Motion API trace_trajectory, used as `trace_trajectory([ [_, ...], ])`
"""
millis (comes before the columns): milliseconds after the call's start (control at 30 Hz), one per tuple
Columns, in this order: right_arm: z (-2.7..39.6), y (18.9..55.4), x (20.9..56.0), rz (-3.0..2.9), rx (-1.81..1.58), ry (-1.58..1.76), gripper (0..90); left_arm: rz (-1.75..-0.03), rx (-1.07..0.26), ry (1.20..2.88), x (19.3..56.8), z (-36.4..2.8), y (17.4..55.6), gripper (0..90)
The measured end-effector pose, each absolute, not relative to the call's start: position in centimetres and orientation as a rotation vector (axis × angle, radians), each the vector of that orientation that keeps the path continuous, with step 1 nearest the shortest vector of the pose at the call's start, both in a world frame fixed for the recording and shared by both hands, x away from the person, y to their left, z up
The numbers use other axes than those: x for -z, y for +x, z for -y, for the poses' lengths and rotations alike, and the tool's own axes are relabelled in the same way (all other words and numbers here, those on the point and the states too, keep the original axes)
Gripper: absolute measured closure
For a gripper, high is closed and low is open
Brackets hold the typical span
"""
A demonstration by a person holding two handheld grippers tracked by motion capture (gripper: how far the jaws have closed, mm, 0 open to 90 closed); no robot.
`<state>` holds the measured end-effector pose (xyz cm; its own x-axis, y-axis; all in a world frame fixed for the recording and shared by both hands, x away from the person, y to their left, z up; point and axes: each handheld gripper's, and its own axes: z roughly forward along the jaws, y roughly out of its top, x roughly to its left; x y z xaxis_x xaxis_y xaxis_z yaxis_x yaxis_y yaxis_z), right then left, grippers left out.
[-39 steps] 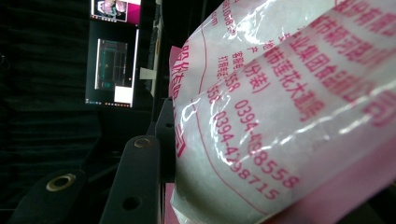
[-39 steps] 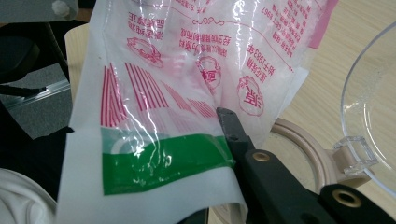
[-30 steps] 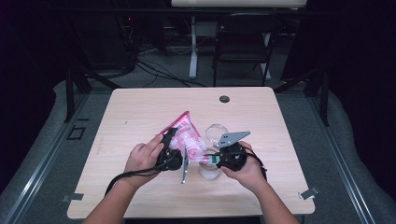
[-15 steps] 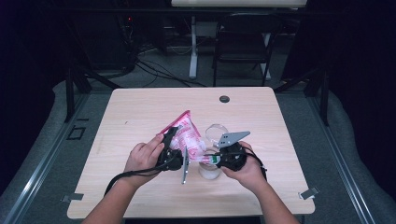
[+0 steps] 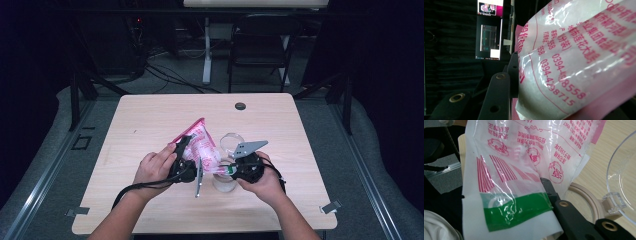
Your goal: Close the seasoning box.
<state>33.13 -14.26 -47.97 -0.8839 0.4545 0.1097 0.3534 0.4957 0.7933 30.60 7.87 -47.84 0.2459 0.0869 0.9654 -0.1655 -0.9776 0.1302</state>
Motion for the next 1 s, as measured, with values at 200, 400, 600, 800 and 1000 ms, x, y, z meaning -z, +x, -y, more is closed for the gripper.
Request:
trace_trajectory([
  [200, 14.30, 33.16, 47.94, -2.620, -1.345, 0.705, 90.0, 0.074, -1.811, 2.309, 47.74, -7.83, 30.60, 64.1],
  [400, 14.30, 33.16, 47.94, -2.620, -1.345, 0.705, 90.0, 0.076, -1.813, 2.306, 47.71, -7.80, 30.60, 64.2],
  [600, 14.29, 33.15, 47.94, -2.619, -1.345, 0.705, 90.0, 0.083, -1.815, 2.308, 47.69, -7.79, 30.60, 64.2],
  [800, 14.26, 33.15, 47.98, -2.617, -1.347, 0.710, 90.0, 0.094, -1.822, 2.310, 47.64, -7.75, 30.57, 64.2],
  [1000, 14.25, 33.14, 47.99, -2.617, -1.347, 0.708, 90.0, 0.106, -1.832, 2.311, 47.54, -7.70, 30.51, 64.2],
])
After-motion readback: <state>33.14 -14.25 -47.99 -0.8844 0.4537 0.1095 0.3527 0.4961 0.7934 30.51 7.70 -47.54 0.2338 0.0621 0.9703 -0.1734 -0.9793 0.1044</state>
